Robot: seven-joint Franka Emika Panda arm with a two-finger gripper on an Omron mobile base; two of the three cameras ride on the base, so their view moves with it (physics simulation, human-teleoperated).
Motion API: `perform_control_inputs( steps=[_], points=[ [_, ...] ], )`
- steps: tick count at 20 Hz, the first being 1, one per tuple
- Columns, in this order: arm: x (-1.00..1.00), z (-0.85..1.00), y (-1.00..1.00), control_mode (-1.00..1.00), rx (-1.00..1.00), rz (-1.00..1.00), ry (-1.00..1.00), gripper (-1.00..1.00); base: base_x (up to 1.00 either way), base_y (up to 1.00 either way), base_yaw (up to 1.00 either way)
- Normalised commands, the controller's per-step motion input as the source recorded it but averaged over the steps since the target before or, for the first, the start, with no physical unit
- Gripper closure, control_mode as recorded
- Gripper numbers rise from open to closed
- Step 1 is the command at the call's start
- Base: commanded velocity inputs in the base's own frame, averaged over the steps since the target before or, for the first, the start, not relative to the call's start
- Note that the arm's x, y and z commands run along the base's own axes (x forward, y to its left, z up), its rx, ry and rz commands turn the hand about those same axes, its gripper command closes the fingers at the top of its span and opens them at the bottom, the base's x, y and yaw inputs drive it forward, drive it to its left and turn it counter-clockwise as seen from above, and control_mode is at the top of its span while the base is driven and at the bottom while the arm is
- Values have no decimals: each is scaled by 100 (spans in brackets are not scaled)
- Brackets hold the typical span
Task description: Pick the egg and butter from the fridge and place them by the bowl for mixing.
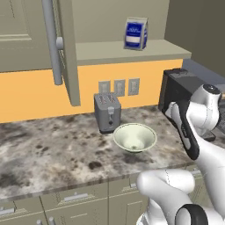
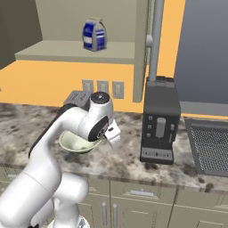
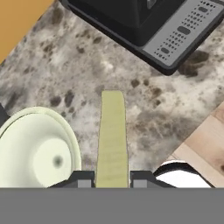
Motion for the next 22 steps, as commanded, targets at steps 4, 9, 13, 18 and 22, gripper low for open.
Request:
perform_control_inputs(
  steps=[4,9,13,18,22],
  points=[
    [25,-37,-7,-100,0,0,-4,100,0,0,0],
    [17,-44,-2,-100,0,5,-4,100,0,0,0],
    [38,-38,-1,-100,0,11,0,100,0,0,0],
    [37,-27,-15,-100,0,19,0,100,0,0,0],
    [30,-18,-16,-100,0,19,0,100,0,0,0]
  ],
)
